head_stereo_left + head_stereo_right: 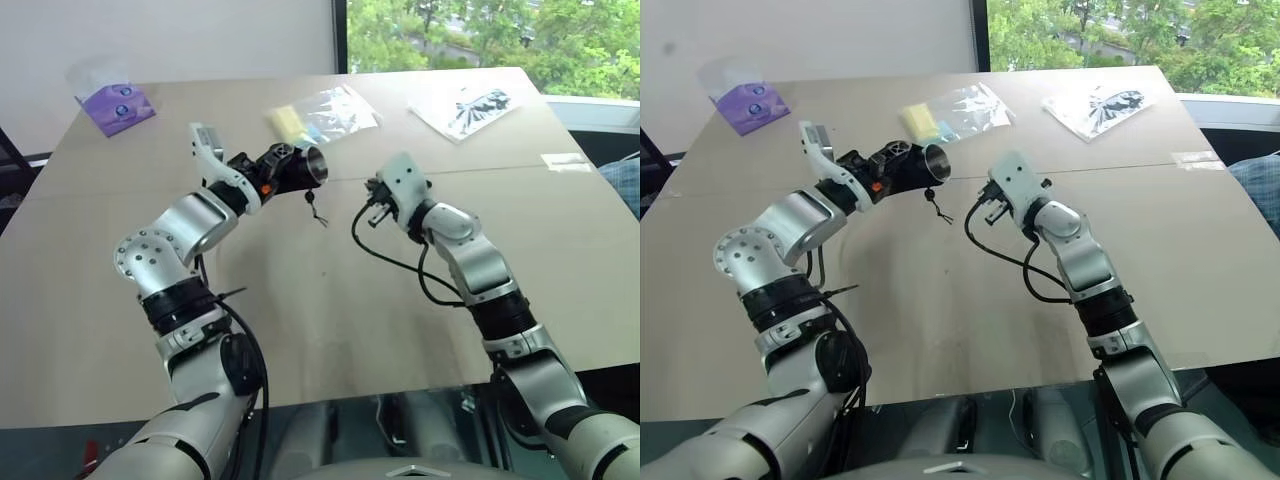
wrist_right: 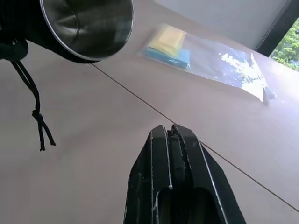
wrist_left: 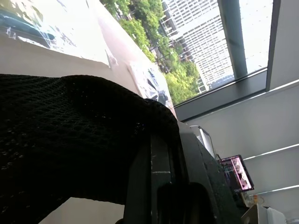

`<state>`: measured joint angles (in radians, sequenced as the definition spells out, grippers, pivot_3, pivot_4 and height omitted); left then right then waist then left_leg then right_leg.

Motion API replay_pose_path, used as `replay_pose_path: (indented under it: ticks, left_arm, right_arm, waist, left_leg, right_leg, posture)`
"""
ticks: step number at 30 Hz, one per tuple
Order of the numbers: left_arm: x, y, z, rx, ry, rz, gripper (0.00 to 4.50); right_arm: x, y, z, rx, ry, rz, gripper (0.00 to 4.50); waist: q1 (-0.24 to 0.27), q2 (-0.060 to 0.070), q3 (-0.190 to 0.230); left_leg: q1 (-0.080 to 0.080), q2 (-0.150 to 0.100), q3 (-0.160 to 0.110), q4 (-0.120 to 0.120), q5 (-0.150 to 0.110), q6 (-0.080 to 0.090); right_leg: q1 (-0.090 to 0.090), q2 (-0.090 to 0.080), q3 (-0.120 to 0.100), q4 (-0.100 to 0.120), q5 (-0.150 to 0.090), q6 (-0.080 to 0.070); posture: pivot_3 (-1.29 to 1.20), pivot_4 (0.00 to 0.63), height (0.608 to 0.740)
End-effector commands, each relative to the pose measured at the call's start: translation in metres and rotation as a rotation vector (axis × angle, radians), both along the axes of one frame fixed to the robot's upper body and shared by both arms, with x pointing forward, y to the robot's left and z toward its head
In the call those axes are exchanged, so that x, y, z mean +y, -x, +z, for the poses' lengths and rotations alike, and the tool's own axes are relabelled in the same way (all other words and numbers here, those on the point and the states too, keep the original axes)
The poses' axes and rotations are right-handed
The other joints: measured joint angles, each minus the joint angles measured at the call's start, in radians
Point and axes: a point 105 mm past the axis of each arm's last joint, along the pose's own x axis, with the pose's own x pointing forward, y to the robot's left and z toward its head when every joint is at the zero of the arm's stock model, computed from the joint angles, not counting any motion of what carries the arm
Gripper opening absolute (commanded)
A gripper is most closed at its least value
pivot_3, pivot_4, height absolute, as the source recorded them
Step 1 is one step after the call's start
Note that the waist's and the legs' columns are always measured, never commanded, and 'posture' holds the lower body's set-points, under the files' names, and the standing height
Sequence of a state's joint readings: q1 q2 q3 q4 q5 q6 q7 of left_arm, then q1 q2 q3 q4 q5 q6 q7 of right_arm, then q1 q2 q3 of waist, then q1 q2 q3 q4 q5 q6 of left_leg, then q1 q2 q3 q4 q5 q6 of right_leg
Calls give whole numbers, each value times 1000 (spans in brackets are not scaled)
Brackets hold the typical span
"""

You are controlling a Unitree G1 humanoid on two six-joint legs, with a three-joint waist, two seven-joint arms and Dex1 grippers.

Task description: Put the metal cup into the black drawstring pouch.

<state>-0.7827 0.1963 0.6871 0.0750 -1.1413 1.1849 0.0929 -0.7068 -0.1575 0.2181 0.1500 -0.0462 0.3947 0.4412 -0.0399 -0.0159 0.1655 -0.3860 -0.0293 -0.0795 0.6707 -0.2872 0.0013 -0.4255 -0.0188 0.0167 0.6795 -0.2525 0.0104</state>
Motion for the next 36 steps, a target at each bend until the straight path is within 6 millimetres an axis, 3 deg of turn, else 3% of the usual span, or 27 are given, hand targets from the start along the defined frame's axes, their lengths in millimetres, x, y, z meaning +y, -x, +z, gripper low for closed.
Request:
replay_pose_path:
  ticks: [1,6,12,17,26,36]
  left_arm:
    - [7,2,14,-54,13,26,0]
    - [17,0,13,-42,35,59,0]
    - [19,-2,16,-42,38,63,0]
    - [18,-2,21,-51,45,53,0]
    - [17,2,28,-57,35,29,0]
    - [15,5,36,-73,26,17,0]
  right_arm:
    - [1,6,19,-59,-21,14,21]
    - [7,14,15,-14,-38,58,21]
    - [35,44,-1,190,-160,279,21]
    - [61,51,-16,248,-184,349,2085]
    - [102,21,-18,191,-199,322,2085]
    - [112,0,-5,129,-214,280,2085]
  waist:
    - [0,0,0]
    - [0,0,0]
    - [0,0,0]
    - [0,0,0]
    - [-4,0,0]
    - [-3,-1,0]
  left_leg:
    - [0,0,0,0,0,0]
    - [0,0,0,0,0,0]
    - [0,0,0,0,0,0]
    - [0,0,0,0,0,0]
    - [1,0,0,0,0,0]
    - [0,0,-1,0,0,0]
  right_leg:
    - [0,0,0,0,0,0]
    - [0,0,0,0,0,0]
    - [0,0,0,0,0,0]
    - [0,0,0,0,0,0]
    - [0,1,0,1,0,0]
    - [0,0,-1,0,0,0]
  posture:
    - [0,150,740]
    - [0,150,740]
    - [0,150,740]
    - [0,150,740]
    - [0,150,740]
    - [0,150,740]
